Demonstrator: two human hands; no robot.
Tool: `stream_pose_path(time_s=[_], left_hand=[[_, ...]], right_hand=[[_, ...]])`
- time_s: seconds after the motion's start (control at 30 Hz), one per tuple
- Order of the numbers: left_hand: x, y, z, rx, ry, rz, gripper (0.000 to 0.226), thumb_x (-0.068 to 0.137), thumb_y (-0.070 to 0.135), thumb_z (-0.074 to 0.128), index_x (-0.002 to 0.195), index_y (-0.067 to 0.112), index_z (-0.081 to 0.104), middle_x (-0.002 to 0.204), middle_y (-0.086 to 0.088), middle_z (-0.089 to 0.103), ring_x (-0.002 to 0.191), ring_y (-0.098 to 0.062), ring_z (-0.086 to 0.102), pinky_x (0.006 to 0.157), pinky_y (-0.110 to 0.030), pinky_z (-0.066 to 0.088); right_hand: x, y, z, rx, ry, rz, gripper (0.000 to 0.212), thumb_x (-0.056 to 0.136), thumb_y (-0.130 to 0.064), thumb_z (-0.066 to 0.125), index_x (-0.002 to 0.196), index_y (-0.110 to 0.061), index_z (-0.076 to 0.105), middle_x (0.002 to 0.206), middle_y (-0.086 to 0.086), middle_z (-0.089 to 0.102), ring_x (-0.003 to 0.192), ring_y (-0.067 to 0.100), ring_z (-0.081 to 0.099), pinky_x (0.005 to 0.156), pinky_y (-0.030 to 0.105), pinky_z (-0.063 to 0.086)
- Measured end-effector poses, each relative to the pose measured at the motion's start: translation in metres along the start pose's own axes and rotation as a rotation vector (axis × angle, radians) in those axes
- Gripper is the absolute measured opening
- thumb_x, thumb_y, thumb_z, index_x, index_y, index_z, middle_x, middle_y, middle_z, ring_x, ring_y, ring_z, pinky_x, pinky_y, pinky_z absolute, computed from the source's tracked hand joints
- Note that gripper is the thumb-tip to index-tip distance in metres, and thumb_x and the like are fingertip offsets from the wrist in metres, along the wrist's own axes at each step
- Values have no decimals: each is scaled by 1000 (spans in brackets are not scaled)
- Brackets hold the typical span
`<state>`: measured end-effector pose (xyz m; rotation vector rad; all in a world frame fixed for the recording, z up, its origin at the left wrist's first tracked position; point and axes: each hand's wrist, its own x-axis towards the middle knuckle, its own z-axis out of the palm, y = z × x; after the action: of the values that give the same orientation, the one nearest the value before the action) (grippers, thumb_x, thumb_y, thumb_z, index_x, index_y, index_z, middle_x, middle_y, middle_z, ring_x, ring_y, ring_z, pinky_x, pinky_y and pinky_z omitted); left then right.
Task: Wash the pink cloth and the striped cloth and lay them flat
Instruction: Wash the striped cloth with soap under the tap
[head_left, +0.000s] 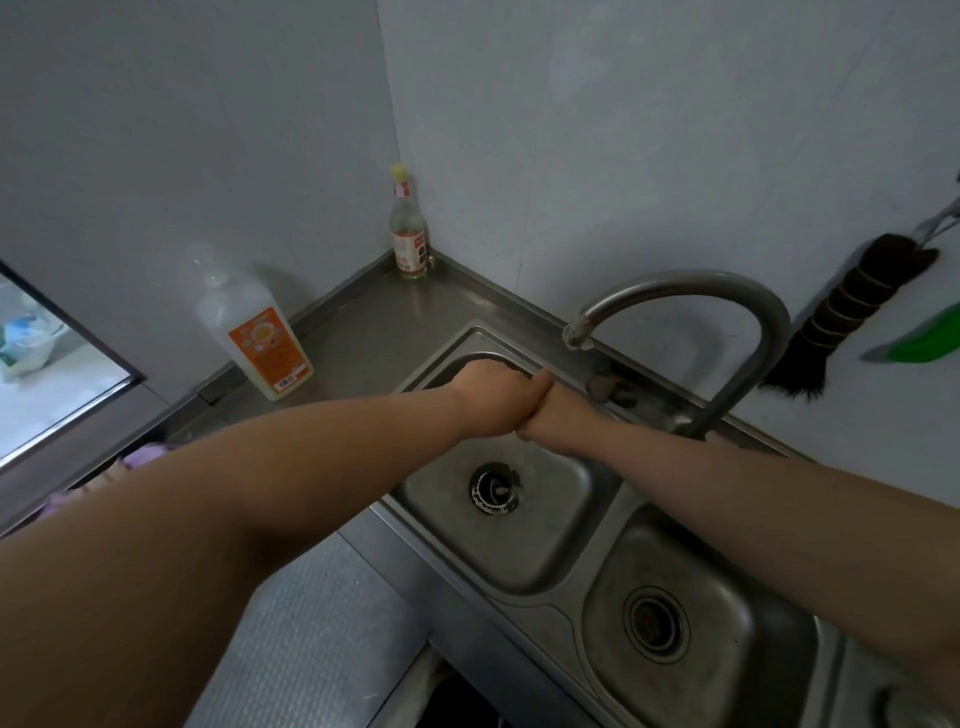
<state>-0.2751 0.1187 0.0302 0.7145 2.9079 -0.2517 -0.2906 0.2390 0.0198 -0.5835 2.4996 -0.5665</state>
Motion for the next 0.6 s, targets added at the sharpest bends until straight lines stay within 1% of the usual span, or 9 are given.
stream_pose_path(time_s=[0.07,0.1,0.17,0.23,0.37,0.43,0.5,0.57,0.6], left_hand=[[-3,-3,2,43,-2,38,49,95,21,48,139,8,31,91,-9,68,82,-30,65,72,-41,54],[-5,-6,2,55,-1,59,46,95,21,48,137,8,33,91,-9,68,82,-31,65,72,-41,54],[-8,-10,0,89,0,94,39,96,22,47,131,8,38,92,-10,69,83,-31,65,74,-40,53],[-10,-14,0,117,2,125,36,97,23,47,128,9,39,93,-10,68,83,-31,65,74,-41,53],[-16,-19,2,122,3,162,41,97,25,48,133,10,35,93,-9,68,81,-29,64,68,-36,46],[-18,-19,2,98,-8,162,44,96,26,49,134,12,33,84,-6,63,72,-25,57,64,-34,40],[-20,-20,3,-1,-1,119,49,93,24,53,135,14,30,80,-4,58,71,-24,56,63,-34,40],[-27,-22,11,-232,41,-11,51,88,25,58,131,17,34,96,-5,62,85,-26,61,66,-32,42],[-31,-22,16,-358,66,-78,46,86,28,61,125,17,39,104,-4,61,90,-24,61,68,-30,42]], right_hand=[[-3,-2,6,50,15,-11,35,84,-9,59,66,-29,36,66,-7,42,63,11,42,53,21,33],[-4,-3,9,76,11,3,37,83,-9,60,64,-28,35,64,-6,41,60,9,40,52,21,31],[-1,-6,15,97,10,29,38,81,-4,60,57,-18,34,57,0,37,53,10,34,48,24,25],[-3,-14,15,126,0,53,37,81,-2,59,56,-13,35,55,2,37,51,11,32,48,26,24],[-3,-14,22,172,-27,126,35,84,-2,56,58,-13,36,55,5,37,48,13,32,47,24,24],[-3,-16,23,185,-53,128,34,84,-3,55,60,-16,35,56,3,37,47,13,33,45,23,25],[-1,-14,24,191,-56,104,32,86,-8,57,65,-20,37,63,-4,41,59,12,43,52,25,33],[2,-4,22,196,-77,47,16,85,-21,66,79,-16,53,80,-6,55,81,10,53,68,25,40],[1,2,21,222,-84,8,28,80,-32,74,95,-15,59,91,-6,61,89,9,58,77,26,46]])
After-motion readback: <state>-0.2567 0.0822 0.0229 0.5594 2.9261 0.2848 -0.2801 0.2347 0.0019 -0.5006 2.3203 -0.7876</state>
